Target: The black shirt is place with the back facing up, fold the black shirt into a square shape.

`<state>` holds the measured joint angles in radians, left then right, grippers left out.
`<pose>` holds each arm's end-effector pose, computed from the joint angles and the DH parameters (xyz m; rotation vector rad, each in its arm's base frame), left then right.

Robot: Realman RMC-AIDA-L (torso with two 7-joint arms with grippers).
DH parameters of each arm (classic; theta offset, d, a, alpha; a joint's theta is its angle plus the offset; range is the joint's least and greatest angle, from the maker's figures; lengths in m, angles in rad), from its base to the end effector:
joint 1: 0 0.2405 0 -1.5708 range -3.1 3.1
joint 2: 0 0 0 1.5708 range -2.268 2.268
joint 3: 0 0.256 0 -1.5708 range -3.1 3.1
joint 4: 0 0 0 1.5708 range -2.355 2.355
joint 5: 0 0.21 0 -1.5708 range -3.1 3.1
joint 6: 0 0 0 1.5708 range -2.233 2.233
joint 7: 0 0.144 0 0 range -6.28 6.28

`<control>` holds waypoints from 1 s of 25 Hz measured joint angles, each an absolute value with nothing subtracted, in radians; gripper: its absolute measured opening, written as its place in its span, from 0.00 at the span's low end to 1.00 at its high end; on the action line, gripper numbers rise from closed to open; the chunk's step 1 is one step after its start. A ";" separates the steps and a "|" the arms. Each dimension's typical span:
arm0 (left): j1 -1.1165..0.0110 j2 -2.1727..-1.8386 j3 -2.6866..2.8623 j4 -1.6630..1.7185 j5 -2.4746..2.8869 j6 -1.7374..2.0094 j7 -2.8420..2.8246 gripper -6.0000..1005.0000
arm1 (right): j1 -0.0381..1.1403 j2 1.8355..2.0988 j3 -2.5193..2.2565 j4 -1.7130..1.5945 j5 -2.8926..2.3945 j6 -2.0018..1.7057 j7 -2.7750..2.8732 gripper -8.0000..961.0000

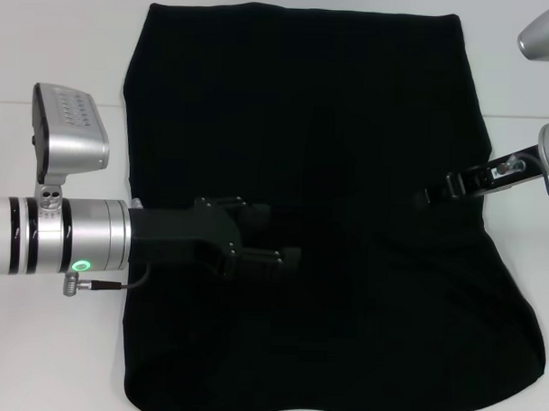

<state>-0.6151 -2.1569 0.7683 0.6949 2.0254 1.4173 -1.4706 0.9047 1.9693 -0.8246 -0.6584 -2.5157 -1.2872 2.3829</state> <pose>-0.2218 0.3549 -0.0356 -2.7531 -0.6207 -0.6376 0.2134 0.4371 0.0233 -2.4260 1.3224 -0.0085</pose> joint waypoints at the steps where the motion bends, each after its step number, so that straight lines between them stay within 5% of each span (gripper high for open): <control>1: -0.615 -2.157 0.764 0.695 2.027 1.417 -1.471 0.88 | 0.903 1.969 -0.825 -0.665 -2.517 -1.287 2.391 0.04; 7: -0.614 -2.154 0.760 0.696 2.030 1.417 -1.471 0.88 | 0.870 1.948 -0.824 -0.700 -2.555 -1.291 2.452 0.25; 9: -0.615 -2.154 0.760 0.697 2.031 1.417 -1.471 0.88 | 0.860 1.942 -0.819 -0.706 -2.585 -1.309 2.470 0.50; 15: -0.617 -2.153 0.761 0.701 2.031 1.418 -1.472 0.88 | 0.822 1.928 -0.815 -0.716 -2.602 -1.381 2.479 0.74; 25: -0.623 -2.152 0.761 0.697 2.029 1.417 -1.473 0.88 | 0.801 1.936 -0.820 -0.716 -2.602 -1.415 2.455 0.74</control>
